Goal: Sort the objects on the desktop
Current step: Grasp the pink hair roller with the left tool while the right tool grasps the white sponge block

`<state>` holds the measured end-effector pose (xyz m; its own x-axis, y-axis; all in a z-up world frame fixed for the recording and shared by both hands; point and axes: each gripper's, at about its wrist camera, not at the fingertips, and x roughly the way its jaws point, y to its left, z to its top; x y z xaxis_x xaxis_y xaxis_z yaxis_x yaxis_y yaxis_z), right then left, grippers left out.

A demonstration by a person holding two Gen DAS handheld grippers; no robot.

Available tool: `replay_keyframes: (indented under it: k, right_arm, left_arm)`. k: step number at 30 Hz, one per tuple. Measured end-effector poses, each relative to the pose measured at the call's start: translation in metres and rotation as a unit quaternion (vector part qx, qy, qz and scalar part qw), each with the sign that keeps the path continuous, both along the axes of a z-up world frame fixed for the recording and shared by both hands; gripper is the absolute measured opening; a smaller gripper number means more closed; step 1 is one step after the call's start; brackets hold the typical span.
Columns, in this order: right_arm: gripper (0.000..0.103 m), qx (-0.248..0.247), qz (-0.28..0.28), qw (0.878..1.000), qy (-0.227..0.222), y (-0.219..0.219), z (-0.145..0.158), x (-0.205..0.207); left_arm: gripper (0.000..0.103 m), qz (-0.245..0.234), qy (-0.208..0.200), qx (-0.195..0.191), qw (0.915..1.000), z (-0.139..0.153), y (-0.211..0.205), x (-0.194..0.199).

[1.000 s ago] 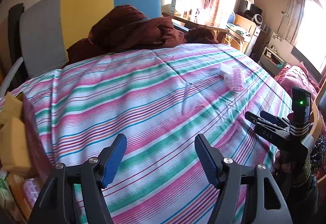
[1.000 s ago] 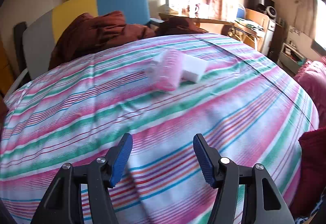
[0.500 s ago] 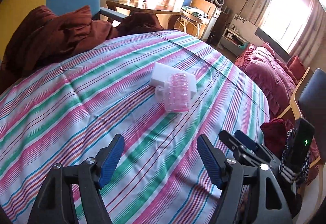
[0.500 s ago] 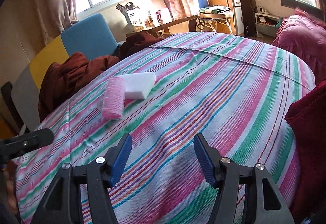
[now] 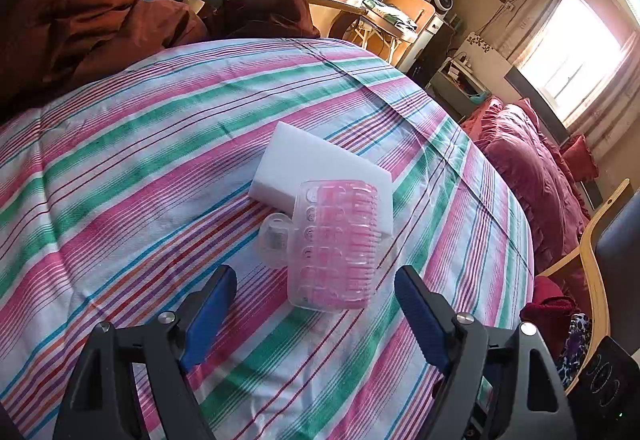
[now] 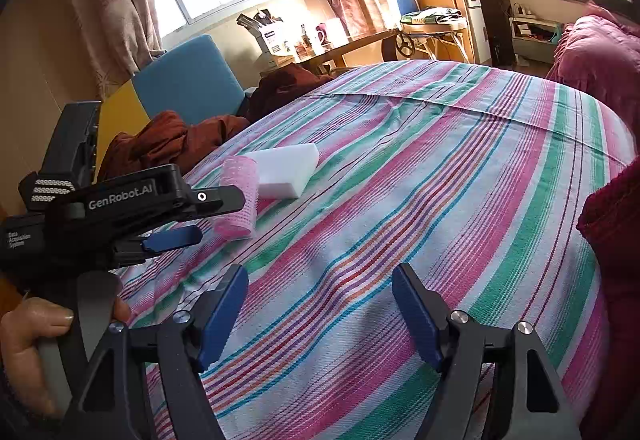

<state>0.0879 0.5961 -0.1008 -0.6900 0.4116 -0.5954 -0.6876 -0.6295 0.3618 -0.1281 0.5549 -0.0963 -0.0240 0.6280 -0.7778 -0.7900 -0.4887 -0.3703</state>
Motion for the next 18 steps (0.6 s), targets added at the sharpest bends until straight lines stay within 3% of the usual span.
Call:
replay_keyframes:
  k: [5,8,18]
  right_arm:
    - [0.077,0.001,0.001,1.0,-0.002,0.0,-0.001,0.0]
    - [0.077,0.002,0.001,1.0,-0.007,0.0,-0.001,-0.001]
    - [0.079,0.019,0.047,0.997,-0.062,0.003,0.012,-0.03]
  left_arm:
    - [0.062,0.002,0.013,0.008,0.9999,-0.004,0.004,0.0]
    - [0.061,-0.001,0.02,0.008,0.9998,-0.002,-0.006,0.003]
    - [0.059,0.033,0.059,0.007,0.9977,0.021,-0.11,0.012]
